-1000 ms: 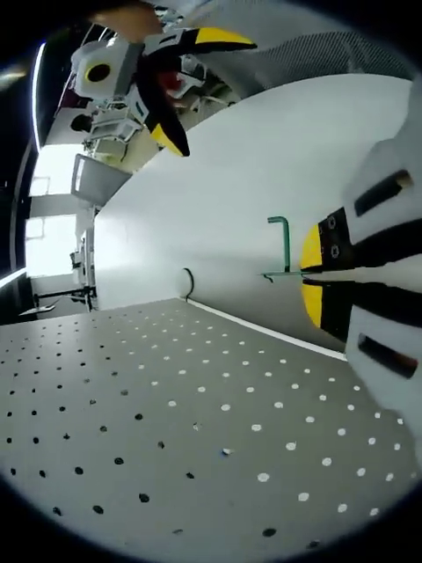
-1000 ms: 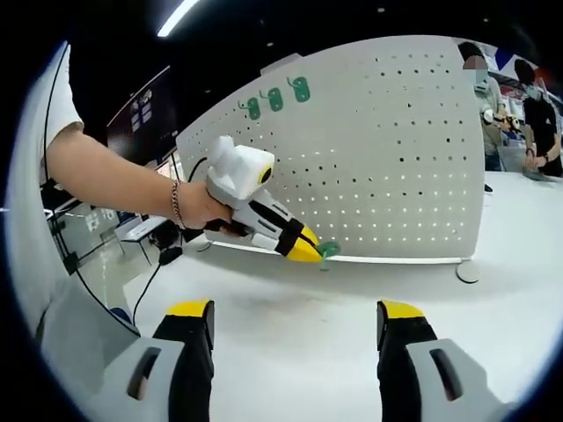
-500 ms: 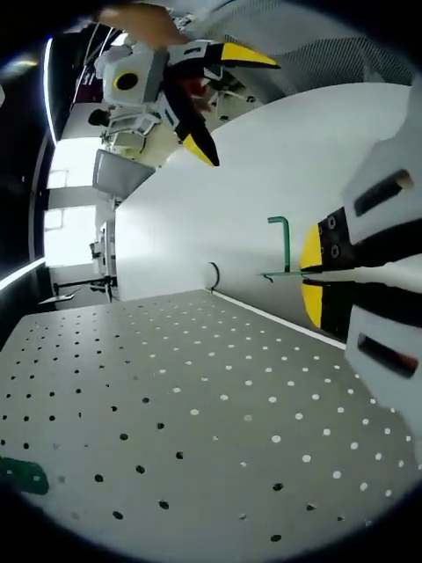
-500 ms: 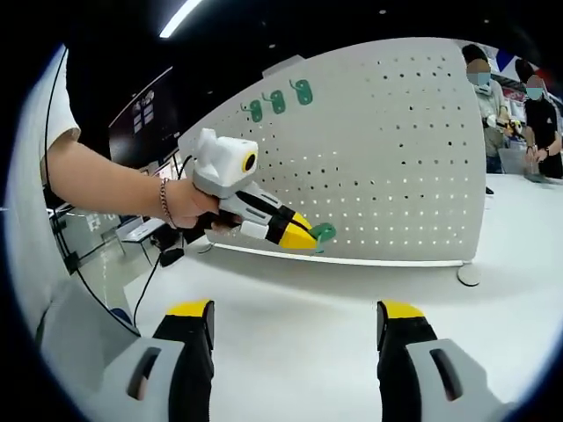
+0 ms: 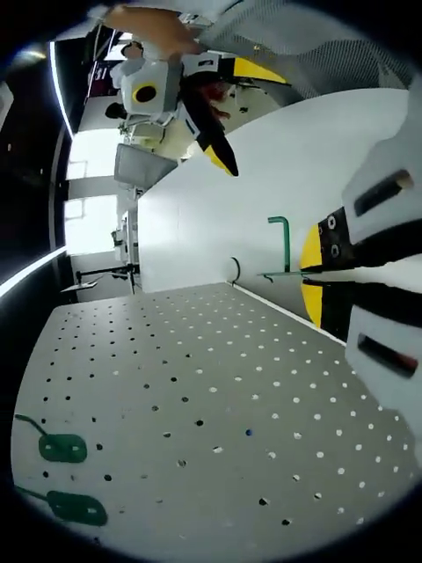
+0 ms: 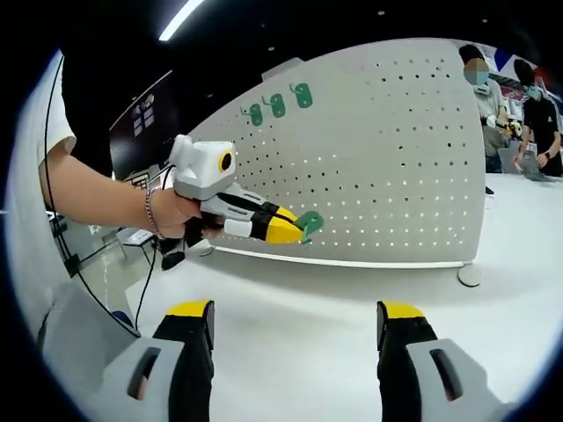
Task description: Insert the hook assembly into the mounting plate slot until the hook locks in place.
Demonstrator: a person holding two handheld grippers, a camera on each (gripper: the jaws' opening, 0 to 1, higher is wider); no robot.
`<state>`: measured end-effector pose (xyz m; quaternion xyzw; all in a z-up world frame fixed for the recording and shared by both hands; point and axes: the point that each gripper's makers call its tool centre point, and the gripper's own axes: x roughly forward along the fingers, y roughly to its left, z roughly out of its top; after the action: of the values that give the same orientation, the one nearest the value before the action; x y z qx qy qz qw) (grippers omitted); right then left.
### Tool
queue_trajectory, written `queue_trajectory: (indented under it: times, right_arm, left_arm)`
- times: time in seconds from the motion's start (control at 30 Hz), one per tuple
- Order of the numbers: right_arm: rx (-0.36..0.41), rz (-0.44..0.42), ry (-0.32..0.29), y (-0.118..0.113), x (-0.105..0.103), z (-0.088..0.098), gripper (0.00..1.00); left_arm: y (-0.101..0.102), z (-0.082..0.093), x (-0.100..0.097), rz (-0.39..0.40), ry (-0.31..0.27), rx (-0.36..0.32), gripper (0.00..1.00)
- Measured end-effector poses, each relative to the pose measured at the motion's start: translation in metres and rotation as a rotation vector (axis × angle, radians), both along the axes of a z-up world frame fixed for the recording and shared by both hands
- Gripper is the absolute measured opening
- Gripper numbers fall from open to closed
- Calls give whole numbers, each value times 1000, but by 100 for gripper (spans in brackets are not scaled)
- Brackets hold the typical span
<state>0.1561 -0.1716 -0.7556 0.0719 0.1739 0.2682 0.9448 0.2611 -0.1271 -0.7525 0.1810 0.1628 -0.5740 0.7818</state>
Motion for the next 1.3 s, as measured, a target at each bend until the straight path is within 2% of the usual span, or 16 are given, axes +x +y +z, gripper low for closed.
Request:
queue_trajectory:
  times: [0.07, 0.13, 0.27, 0.47, 0.6, 0.67, 0.97, 1.1, 1.2, 1.3]
  right_arm:
    - [2, 3, -3, 1, 0, 1, 73]
    - [3, 6, -5, 2, 0, 2, 73]
    - [6, 10, -9, 3, 0, 3, 73]
    - [11, 15, -11, 5, -1, 5, 73]
    - [14, 16, -12, 5, -1, 5, 73]
    - [15, 16, -17, 5, 0, 6, 73]
    - [20, 19, -18, 5, -1, 7, 73]
    - [18, 23, -17, 6, -2, 6, 73]
    - [18, 26, -18, 7, -2, 7, 73]
    - [16, 28, -16, 7, -2, 6, 73]
  left_arm:
    - [3, 3, -1, 8, -14, -11, 3]
    - [4, 7, -2, 25, 7, -44, 3]
    - [9, 11, -5, 39, 8, -64, 3]
    - [14, 24, -14, 56, 12, -134, 3]
    - [20, 32, -18, 72, -8, -158, 3]
    - [22, 40, -19, 85, -13, -195, 3]
    - [34, 62, -28, 126, -46, -276, 3]
    - [40, 71, -33, 134, -59, -297, 3]
    - [46, 83, -33, 164, -56, -353, 4]
    - [50, 92, -35, 181, -74, -366, 4]
